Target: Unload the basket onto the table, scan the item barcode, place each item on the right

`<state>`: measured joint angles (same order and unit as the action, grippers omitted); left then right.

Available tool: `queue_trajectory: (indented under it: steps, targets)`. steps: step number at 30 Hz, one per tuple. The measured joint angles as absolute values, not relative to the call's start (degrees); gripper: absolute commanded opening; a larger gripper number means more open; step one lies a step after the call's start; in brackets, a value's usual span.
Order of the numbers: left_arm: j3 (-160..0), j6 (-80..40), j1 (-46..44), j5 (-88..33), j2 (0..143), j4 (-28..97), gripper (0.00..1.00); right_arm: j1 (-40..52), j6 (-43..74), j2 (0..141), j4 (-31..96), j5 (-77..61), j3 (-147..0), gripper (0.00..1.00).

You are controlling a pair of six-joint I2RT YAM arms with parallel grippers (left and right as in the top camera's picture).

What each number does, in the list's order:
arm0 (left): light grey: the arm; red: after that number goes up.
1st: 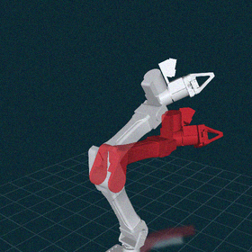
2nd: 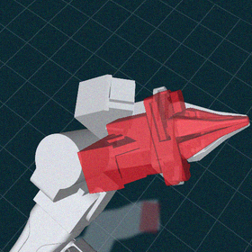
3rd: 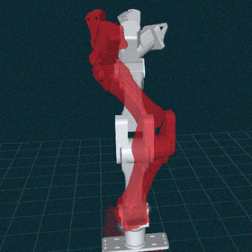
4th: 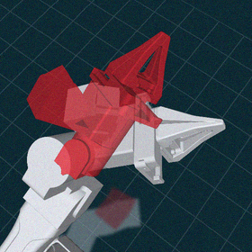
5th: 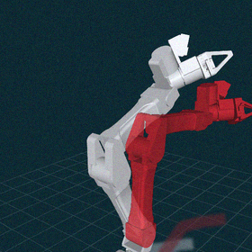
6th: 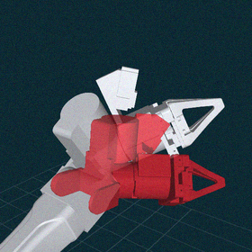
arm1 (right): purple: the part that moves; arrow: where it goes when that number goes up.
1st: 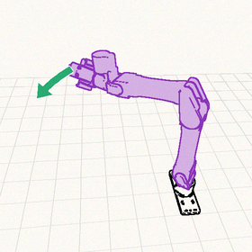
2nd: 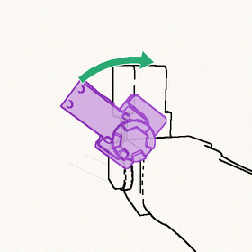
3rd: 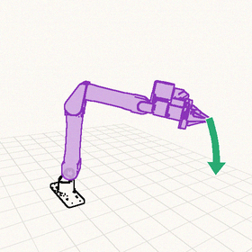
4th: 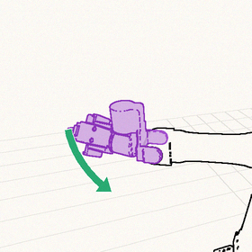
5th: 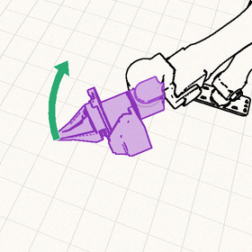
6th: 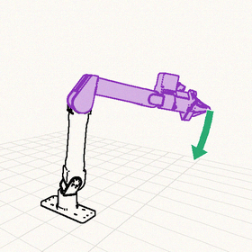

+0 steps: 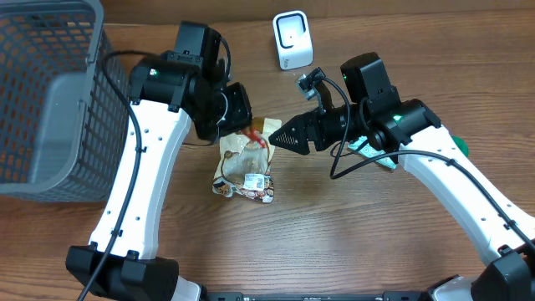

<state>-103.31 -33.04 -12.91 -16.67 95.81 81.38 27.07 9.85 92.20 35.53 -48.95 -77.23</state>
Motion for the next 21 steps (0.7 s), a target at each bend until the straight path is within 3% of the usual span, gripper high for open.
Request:
queue_trajectory:
  steps: [14,21]
  targets:
    - [-103.3,-44.1,-12.9,-15.9,95.8,85.1,0.04,32.1,3.0,92.2,43.1,-34.3,-77.2,0.71]
    - [-103.3,-45.5,-12.7,-21.8,95.8,83.0,0.04,35.2,-0.1,92.2,43.0,-31.6,-77.2,0.68]
